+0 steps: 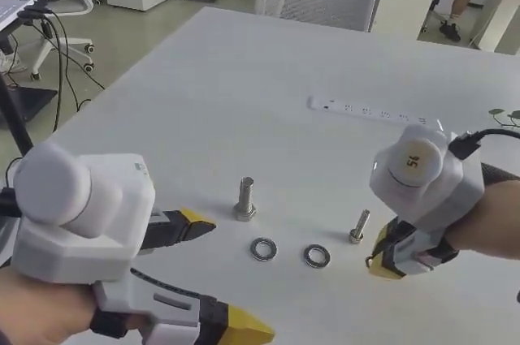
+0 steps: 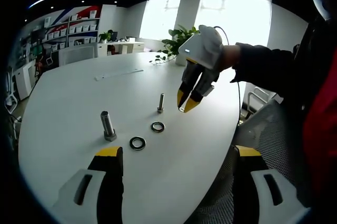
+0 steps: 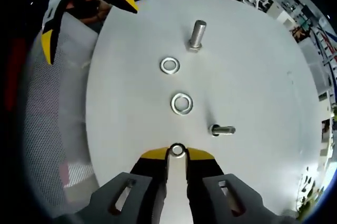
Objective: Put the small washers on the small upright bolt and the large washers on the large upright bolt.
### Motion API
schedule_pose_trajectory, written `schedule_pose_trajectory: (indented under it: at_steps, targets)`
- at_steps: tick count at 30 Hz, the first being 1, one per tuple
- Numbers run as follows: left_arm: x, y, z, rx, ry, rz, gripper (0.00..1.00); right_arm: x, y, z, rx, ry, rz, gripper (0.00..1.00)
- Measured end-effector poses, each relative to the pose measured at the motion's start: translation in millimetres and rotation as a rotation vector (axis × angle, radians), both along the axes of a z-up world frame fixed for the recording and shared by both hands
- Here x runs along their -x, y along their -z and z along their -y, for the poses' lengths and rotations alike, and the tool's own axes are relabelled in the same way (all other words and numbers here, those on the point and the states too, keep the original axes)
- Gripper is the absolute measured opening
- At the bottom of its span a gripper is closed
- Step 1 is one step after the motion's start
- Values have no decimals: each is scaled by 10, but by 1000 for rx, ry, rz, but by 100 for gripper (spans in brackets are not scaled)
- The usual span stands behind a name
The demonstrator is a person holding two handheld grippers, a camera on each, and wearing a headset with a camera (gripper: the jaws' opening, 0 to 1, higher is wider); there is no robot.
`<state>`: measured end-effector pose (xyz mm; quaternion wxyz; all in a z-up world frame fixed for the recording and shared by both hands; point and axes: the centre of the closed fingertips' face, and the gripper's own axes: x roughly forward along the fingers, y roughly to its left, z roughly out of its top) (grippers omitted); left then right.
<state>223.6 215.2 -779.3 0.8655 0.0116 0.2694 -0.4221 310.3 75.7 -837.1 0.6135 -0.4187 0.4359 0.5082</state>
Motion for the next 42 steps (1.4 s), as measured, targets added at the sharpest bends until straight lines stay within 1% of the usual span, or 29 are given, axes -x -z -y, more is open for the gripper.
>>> schedule_pose_trajectory:
  at_steps: [3, 8, 11, 22, 27, 37, 42]
  targets:
    - [3, 2, 4, 0, 1, -1, 86, -48, -41, 56, 2, 13, 11, 13]
    - [7, 4, 5, -1, 3, -2, 86, -80, -98, 130, 9, 23, 24, 13]
    - [11, 3, 7, 1, 3, -3, 86, -110, -149, 144, 8, 28, 33, 13]
    - [19, 3, 9, 2, 3, -2, 86, -261, -368, 29, -2, 11, 79, 13]
    - [16, 1, 1, 4, 0, 0, 86, -317, -439, -22, -1, -1, 95, 13]
    - [15, 0, -5, 4, -4, -2, 86, -411, -468, -77, 18, -28, 107, 13]
    - [16, -1, -14, 3, -7, -1, 86, -433, -457, -143, 18, -42, 101, 13]
